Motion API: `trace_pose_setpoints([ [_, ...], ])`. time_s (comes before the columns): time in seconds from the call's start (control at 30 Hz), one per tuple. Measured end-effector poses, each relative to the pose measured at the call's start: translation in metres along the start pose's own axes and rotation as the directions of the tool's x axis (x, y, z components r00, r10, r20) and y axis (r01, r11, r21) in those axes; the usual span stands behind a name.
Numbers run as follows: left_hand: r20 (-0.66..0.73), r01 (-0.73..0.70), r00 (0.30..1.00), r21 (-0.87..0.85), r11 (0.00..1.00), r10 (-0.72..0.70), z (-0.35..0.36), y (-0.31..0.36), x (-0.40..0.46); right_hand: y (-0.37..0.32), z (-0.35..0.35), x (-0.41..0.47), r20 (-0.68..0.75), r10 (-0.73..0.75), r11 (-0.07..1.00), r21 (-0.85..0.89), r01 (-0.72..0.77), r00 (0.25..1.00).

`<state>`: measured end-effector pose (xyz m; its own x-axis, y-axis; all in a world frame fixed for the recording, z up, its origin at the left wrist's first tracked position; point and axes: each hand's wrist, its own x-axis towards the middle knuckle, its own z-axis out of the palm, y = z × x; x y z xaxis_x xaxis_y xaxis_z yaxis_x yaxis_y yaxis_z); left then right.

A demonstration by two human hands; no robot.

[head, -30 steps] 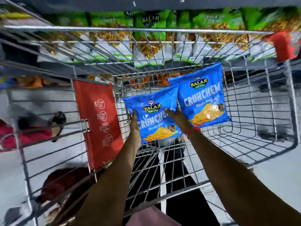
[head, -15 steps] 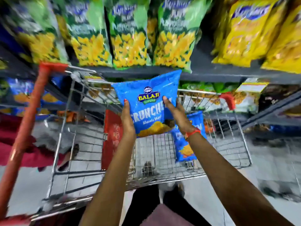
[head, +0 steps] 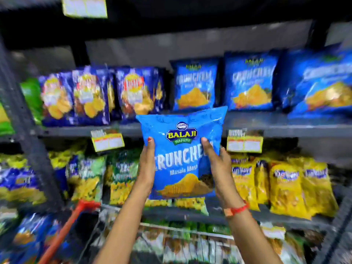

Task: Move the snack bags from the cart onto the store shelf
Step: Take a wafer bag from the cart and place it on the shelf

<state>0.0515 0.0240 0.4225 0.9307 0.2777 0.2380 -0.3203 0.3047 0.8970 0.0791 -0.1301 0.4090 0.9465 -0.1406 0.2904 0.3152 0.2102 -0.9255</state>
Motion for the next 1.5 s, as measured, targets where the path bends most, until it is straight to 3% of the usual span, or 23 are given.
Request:
trace_pose_setpoints([
  [0.17, 0.124, -0.161, 0.981, 0.082, 0.984, 0.150, 0.045, 0.061, 0.050, -0.064, 0.010, 0.049, -0.139, -0.139, 0.989, -0.079, 0.129, 0.981],
  [0.33, 0.176, -0.184, 0.971, 0.099, 0.978, 0.165, 0.083, 0.106, 0.114, -0.109, 0.027, 0.103, -0.199, -0.174, 0.982, -0.101, 0.157, 0.964],
  [0.57, 0.111, -0.080, 0.992, 0.134, 0.988, 0.065, 0.103, 0.117, 0.206, -0.121, 0.054, 0.180, -0.207, -0.172, 0.979, -0.147, 0.143, 0.963],
  [0.87, 0.022, -0.060, 0.998, 0.209, 0.976, 0.056, 0.107, 0.083, 0.279, -0.078, 0.066, 0.225, -0.252, -0.075, 0.990, -0.138, 0.041, 0.965],
  [1.0, -0.068, -0.126, 0.981, 0.482, 0.867, 0.181, 0.103, 0.065, 0.290, -0.078, 0.063, 0.237, -0.186, -0.063, 0.994, -0.100, 0.045, 0.980],
  [1.13, -0.061, -0.267, 0.923, 0.607, 0.748, 0.379, 0.098, 0.059, 0.274, -0.078, 0.061, 0.230, -0.184, -0.119, 0.985, -0.147, 0.092, 0.976],
  [1.27, 0.000, -0.512, 0.787, 0.557, 0.653, 0.617, 0.096, 0.059, 0.236, -0.082, 0.058, 0.194, -0.291, -0.308, 0.927, -0.306, 0.216, 0.906],
  [1.4, 0.068, -0.704, 0.646, 0.440, 0.558, 0.761, 0.084, 0.038, 0.183, -0.066, 0.050, 0.141, -0.262, -0.402, 0.911, -0.210, 0.354, 0.878],
  [1.5, 0.071, -0.720, 0.657, 0.357, 0.595, 0.751, 0.066, -0.005, 0.137, -0.032, 0.039, 0.099, -0.249, -0.424, 0.906, -0.128, 0.404, 0.871],
])
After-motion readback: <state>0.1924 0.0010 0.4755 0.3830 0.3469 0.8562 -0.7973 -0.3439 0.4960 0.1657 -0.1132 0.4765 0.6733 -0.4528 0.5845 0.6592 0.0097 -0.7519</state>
